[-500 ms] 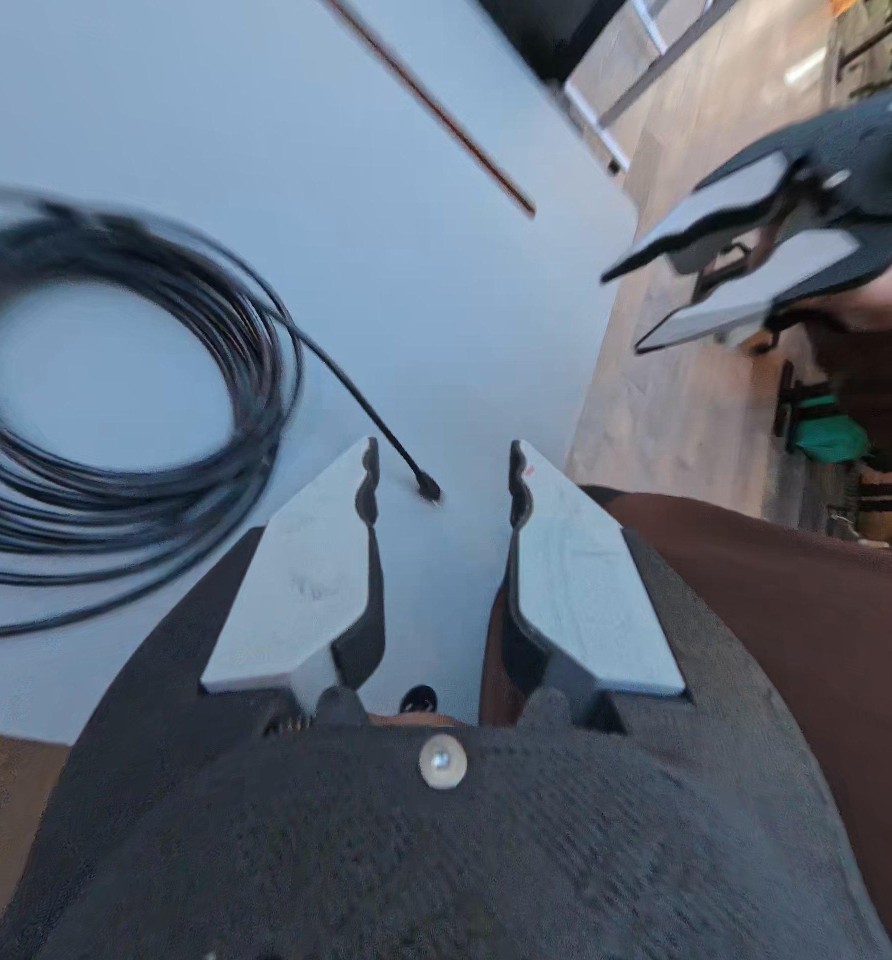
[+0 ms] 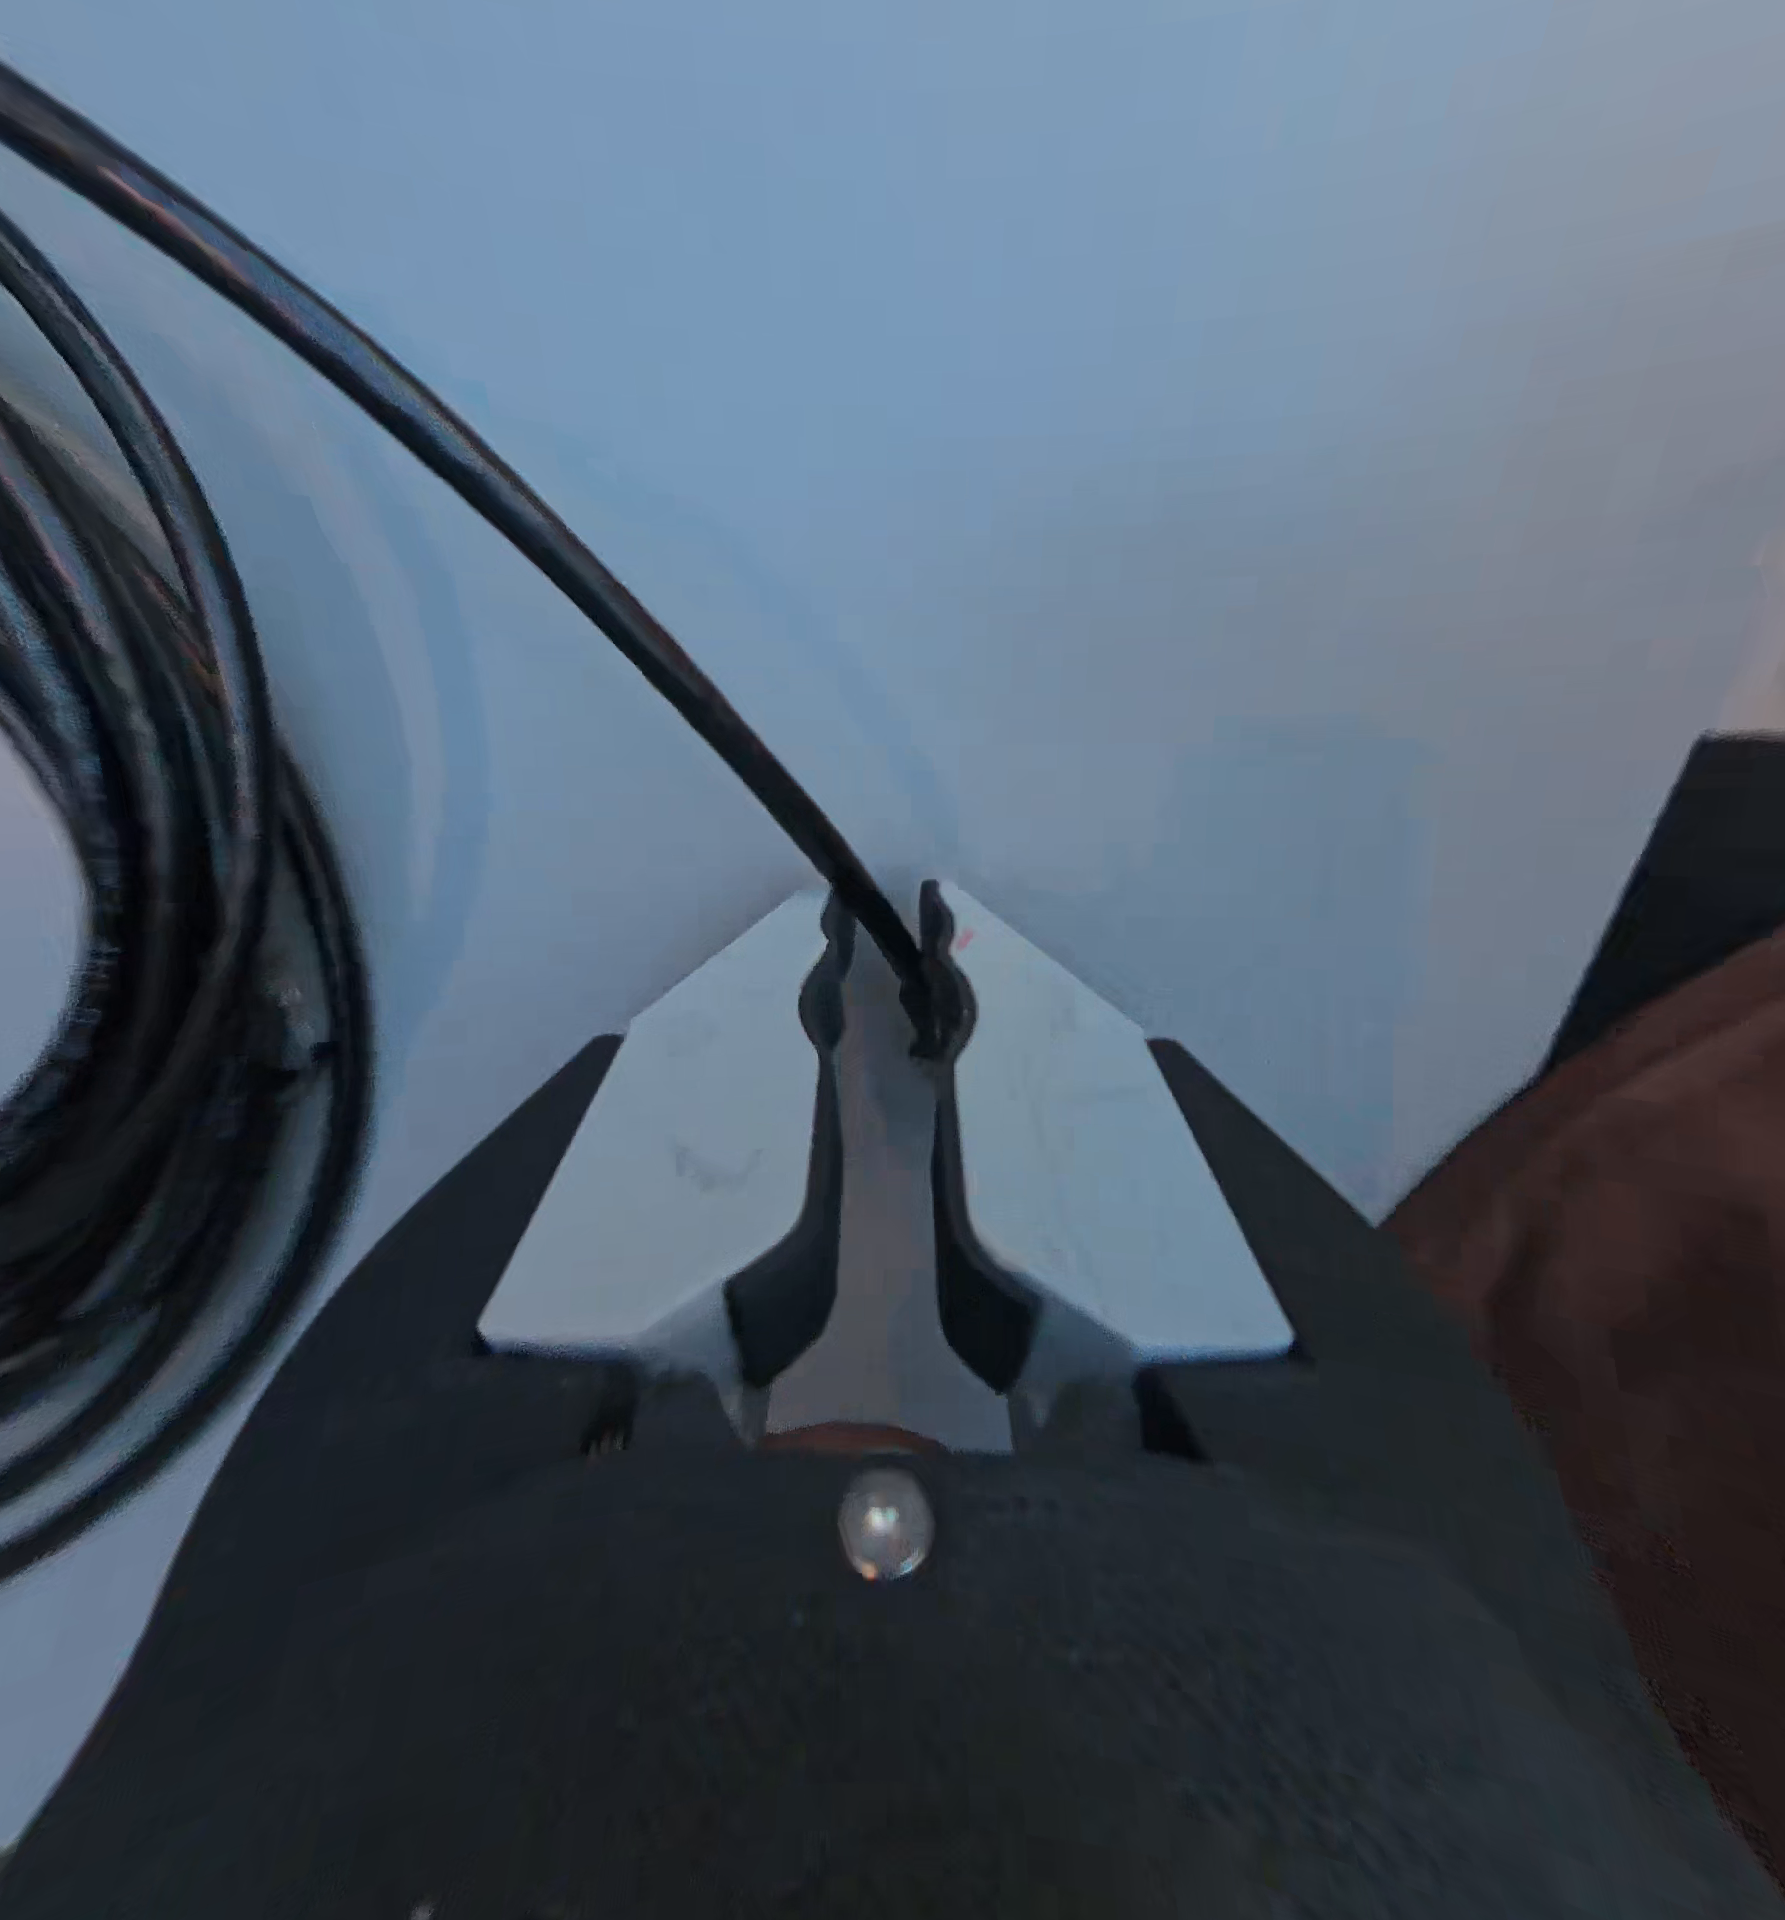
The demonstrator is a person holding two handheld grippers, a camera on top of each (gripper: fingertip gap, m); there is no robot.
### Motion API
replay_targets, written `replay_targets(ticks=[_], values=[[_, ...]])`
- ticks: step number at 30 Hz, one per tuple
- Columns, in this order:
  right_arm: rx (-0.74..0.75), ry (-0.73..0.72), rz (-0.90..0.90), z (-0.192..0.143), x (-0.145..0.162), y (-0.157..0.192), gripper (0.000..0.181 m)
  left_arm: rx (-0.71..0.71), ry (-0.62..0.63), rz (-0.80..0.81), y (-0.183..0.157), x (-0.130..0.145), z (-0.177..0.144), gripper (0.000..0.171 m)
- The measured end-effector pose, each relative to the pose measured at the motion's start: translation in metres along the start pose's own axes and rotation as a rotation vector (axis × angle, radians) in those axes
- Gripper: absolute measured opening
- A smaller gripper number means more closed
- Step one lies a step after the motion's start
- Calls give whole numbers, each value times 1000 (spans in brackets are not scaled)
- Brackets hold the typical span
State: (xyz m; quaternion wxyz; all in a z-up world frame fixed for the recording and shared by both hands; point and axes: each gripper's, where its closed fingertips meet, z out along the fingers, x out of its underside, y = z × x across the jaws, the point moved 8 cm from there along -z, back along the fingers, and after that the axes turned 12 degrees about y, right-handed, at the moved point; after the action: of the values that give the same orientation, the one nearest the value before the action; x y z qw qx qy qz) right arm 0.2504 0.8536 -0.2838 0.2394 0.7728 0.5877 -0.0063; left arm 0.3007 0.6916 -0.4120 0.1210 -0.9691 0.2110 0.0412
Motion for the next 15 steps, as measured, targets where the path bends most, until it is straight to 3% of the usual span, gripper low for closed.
replay_targets(ticks=[2,5,9,12,15], values=[[-7,-18,23,-5,6,-6,53,-74,15,239,10,8,-14,9],[-16,-23,55,-6,16,-13,52,-278,142,669,37,32,-31,10],[-30,-9,63,0,17,-13,52,-491,348,989,84,59,-33,11],[-20,-4,28,2,7,-5,52,-550,412,938,107,65,-33,8],[-33,-12,11,5,-2,5,52,-591,335,735,115,64,-44,25]])
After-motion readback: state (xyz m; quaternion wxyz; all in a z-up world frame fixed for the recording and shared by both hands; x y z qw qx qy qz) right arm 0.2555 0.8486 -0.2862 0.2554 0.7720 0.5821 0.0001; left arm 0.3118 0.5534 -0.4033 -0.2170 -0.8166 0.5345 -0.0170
